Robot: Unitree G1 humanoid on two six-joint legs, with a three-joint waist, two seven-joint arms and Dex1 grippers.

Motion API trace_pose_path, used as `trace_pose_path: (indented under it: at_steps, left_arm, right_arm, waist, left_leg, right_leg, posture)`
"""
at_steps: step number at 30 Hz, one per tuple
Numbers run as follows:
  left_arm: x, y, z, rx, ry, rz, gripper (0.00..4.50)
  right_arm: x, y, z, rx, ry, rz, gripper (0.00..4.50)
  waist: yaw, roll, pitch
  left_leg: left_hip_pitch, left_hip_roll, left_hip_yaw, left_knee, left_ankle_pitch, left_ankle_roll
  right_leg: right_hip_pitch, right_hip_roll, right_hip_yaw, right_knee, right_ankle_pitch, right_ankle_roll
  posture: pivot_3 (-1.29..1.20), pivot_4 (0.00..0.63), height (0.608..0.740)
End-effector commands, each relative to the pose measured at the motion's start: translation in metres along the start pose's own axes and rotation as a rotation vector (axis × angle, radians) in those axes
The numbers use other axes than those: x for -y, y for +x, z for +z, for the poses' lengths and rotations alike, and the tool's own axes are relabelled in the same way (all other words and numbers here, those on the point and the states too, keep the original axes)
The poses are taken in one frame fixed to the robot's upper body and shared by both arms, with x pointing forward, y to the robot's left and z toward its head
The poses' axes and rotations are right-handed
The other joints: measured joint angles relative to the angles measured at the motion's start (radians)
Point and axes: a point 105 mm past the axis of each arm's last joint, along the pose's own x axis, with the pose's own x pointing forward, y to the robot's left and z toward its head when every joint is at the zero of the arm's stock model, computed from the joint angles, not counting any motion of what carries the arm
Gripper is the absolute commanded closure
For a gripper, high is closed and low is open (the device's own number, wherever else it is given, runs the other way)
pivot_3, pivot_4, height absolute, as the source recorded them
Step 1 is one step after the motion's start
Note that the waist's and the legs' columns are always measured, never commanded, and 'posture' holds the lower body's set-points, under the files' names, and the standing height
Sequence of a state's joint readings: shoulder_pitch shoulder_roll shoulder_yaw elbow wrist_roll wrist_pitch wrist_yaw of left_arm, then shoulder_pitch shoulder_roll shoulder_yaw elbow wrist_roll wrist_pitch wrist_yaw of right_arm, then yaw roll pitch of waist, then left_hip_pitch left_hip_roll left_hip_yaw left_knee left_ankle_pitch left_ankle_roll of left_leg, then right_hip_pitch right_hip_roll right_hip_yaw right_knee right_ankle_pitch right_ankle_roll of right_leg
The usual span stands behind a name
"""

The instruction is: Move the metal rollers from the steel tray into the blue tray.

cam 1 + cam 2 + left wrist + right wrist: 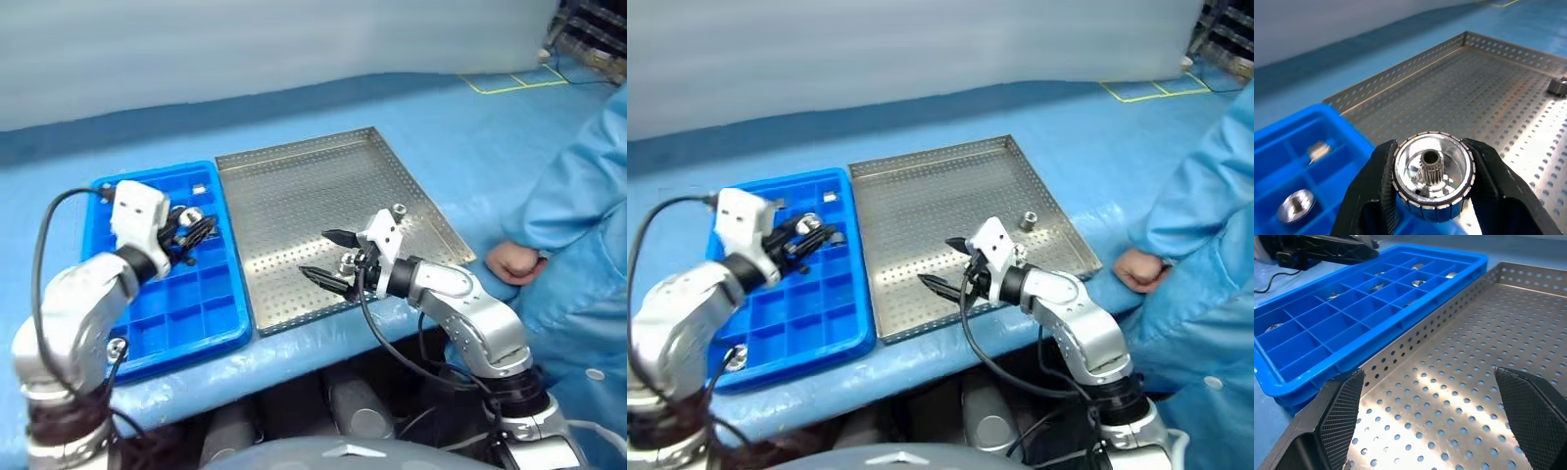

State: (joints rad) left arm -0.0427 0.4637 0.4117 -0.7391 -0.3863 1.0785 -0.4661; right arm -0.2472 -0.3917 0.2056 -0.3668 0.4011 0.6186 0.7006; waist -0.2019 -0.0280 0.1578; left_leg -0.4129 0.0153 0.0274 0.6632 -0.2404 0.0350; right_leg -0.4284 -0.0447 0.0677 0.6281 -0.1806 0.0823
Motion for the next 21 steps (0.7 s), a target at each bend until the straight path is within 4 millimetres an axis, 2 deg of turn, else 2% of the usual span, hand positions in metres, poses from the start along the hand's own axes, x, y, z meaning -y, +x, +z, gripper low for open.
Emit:
trace_pose_path:
  at_steps: [1, 4, 7, 14, 17, 20, 21]
  left_arm:
    - [0.005, -0.023, 0.001, 0.008, 0.039, 0.048, 2.75]
    - [0.000, -0.028, -0.010, -0.017, 0.001, 0.100, 2.75]
    - [0.000, -0.021, -0.020, -0.037, -0.036, 0.122, 2.75]
    - [0.003, -0.005, -0.040, -0.112, -0.032, 0.128, 2.75]
    - [0.004, -0.004, -0.045, -0.130, -0.008, 0.131, 1.76]
    - [0.007, 0.001, -0.035, -0.057, -0.028, 0.132, 0.76]
    - [0.011, 0.003, -0.028, -0.009, -0.040, 0.115, 0.76]
  right_arm:
    - [-0.003, 0.005, 0.011, 0.028, -0.049, 0.041, 0.00]
    - [-0.003, 0.008, 0.010, 0.024, -0.054, 0.058, 0.00]
    - [-0.004, 0.009, 0.009, 0.016, -0.060, 0.071, 0.00]
    - [-0.001, 0.006, 0.015, 0.025, -0.088, 0.058, 0.00]
    - [0.000, 0.005, 0.017, 0.028, -0.093, 0.051, 0.00]
    - [0.001, 0.004, 0.017, 0.027, -0.099, 0.043, 0.00]
    - [0.001, 0.004, 0.017, 0.027, -0.099, 0.039, 0.00]
  waist:
    - [0.049, 0.000, 0.000]
    - [0.103, 0.000, 0.000]
    - [0.146, -0.001, -0.001]
    - [0.167, -0.002, -0.001]
    - [0.166, -0.002, -0.001]
    - [0.166, -0.002, -0.001]
    - [0.166, -0.002, -0.001]
  left_leg:
    - [0.000, 0.000, 0.000, 0.000, 0.000, 0.000]
    - [0.001, 0.000, 0.000, 0.001, 0.000, -0.001]
    - [0.001, 0.000, 0.001, 0.003, 0.000, -0.001]
    - [0.002, 0.001, 0.003, 0.003, 0.000, -0.001]
    - [0.001, 0.001, 0.003, 0.003, 0.000, -0.001]
    - [0.001, 0.002, 0.004, 0.002, 0.000, -0.001]
    - [0.001, 0.003, 0.004, 0.002, 0.000, -0.001]
  right_leg:
    - [0.000, 0.000, 0.000, 0.000, -0.002, -0.004]
    - [0.001, 0.000, -0.001, 0.000, -0.004, -0.008]
    - [0.001, 0.000, -0.002, 0.000, -0.004, -0.008]
    - [0.002, 0.000, -0.002, 0.000, -0.003, -0.010]
    - [0.001, 0.000, -0.003, 0.000, -0.004, -0.010]
    - [0.001, 0.000, -0.003, 0.000, -0.004, -0.011]
    - [0.001, 0.000, -0.003, 0.000, -0.003, -0.011]
  posture:
    - [-0.02, 0.150, 0.740]
    - [0.01, 0.150, 0.740]
    - [0.02, 0.150, 0.740]
    - [0.00, 0.150, 0.740]
    - [0.00, 0.150, 0.740]
    - [-0.01, 0.150, 0.740]
    - [-0.01, 0.150, 0.740]
